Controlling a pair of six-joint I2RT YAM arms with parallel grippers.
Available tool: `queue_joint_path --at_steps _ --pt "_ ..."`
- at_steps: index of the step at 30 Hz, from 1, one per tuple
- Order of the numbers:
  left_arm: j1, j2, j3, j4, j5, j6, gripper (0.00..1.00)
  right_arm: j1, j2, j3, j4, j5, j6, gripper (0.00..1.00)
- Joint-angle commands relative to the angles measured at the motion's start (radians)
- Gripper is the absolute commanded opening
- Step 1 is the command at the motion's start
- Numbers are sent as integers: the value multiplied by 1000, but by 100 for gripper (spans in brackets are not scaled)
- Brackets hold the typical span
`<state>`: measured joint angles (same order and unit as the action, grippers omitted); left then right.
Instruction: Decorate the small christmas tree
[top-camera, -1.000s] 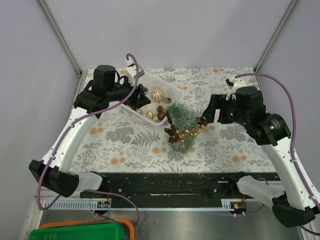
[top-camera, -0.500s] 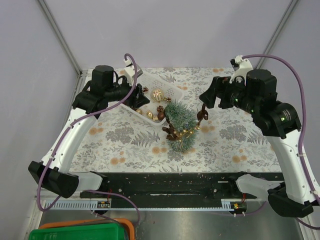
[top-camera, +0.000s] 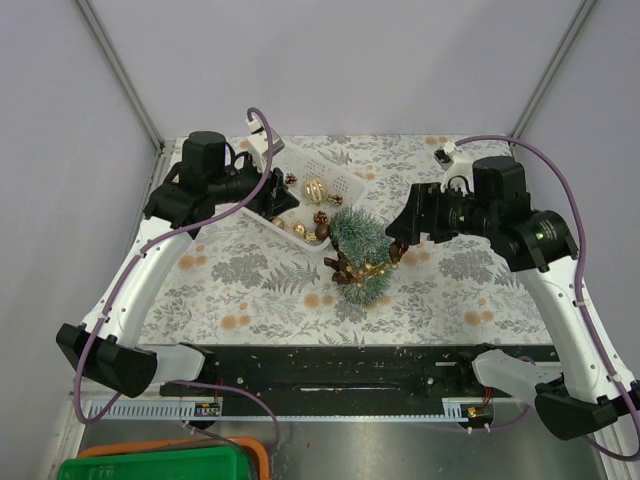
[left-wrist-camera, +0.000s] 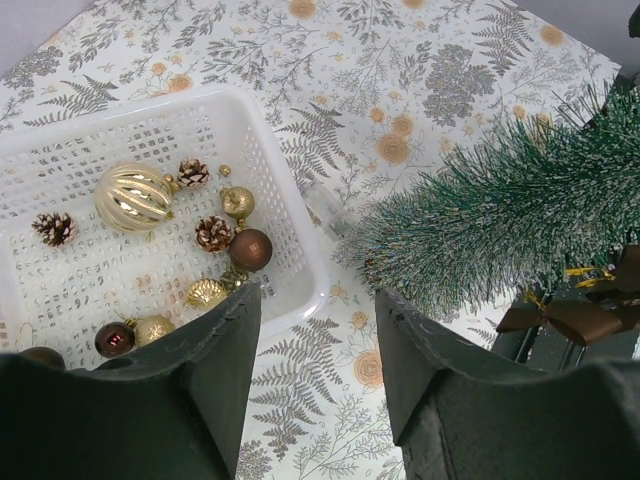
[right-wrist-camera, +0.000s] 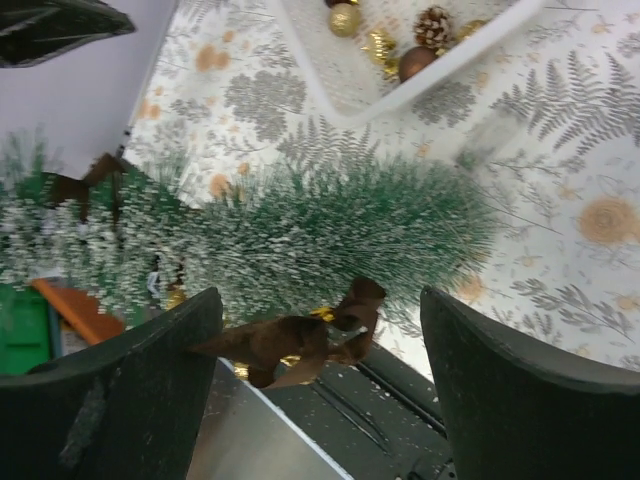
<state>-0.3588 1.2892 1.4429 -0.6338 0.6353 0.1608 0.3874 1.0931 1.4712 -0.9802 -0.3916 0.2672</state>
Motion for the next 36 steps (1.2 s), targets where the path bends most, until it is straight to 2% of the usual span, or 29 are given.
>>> queue_joint_path --at_steps 1,3,5,8,16,23,29,32,36 --pt "6 -25 36 48 44 5 53 -24 -1 0 66 -170 32 88" --pt "6 -31 45 43 55 6 53 -33 13 -40 86 -196 37 89" --pt "7 -40 51 34 66 14 53 -60 17 -90 124 -284 44 91" --pt "7 -47 54 28 70 19 53 -100 -16 -169 227 -423 85 99" --pt "6 -31 128 0 122 -3 51 -137 -85 -169 230 -529 75 99" --pt "4 -10 224 -15 165 -33 48 -154 -174 -196 157 -491 72 100" --pt "6 -8 303 -21 205 -61 44 -156 -197 -166 -4 -298 15 99" --pt "4 -10 339 -27 214 -76 43 -156 -206 -126 -75 -130 6 99" --pt "-5 -7 398 -33 292 -138 43 -156 -236 -123 -54 -136 21 99"
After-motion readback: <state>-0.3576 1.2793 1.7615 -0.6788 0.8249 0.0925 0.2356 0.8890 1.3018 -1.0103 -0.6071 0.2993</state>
